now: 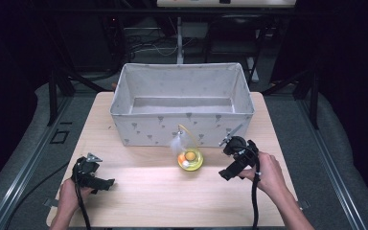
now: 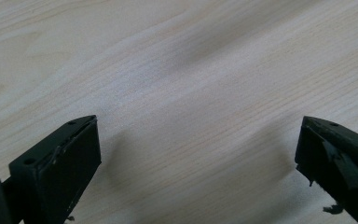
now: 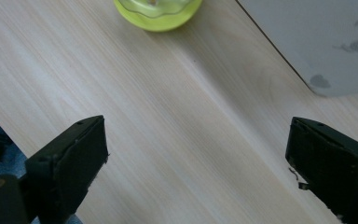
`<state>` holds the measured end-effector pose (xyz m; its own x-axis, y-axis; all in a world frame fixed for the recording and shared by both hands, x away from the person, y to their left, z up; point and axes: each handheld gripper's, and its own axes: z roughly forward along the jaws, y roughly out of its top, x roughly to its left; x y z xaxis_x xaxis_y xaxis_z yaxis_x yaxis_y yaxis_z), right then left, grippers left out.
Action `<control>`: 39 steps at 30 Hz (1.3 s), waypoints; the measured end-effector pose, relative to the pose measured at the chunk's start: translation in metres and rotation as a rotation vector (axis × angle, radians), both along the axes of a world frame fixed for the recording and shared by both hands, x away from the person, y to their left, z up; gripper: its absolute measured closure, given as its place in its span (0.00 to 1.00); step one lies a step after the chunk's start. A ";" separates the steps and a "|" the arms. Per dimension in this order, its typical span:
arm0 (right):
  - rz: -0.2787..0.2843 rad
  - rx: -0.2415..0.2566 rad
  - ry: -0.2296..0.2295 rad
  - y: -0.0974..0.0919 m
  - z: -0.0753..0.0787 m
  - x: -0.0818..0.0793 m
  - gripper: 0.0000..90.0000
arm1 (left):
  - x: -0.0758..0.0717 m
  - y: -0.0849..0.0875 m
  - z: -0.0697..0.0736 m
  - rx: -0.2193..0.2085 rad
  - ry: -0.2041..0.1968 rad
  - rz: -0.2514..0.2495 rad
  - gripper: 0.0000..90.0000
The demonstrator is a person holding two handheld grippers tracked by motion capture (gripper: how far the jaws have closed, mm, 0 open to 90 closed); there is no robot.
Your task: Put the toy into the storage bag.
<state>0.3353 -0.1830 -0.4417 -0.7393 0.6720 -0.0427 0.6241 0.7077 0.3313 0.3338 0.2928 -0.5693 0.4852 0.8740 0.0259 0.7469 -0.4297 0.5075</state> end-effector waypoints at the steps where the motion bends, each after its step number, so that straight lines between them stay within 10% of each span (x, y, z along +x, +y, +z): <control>1: 0.007 -0.002 -0.001 0.002 0.001 0.001 0.05 | 0.000 0.000 0.000 0.000 0.001 -0.001 0.00; 21: 0.148 0.000 -0.012 0.063 0.034 0.035 0.01 | 0.000 -0.001 0.000 -0.009 0.004 -0.010 0.00; 39: 0.217 -0.031 -0.018 0.097 0.048 0.054 0.49 | 0.000 -0.002 -0.001 -0.004 0.016 -0.019 0.00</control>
<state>0.3895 -0.0858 -0.3932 -0.8654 0.4955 -0.0748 0.4505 0.8346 0.3171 0.3341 0.2913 -0.5702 0.5018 0.8648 0.0143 0.7468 -0.4415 0.4973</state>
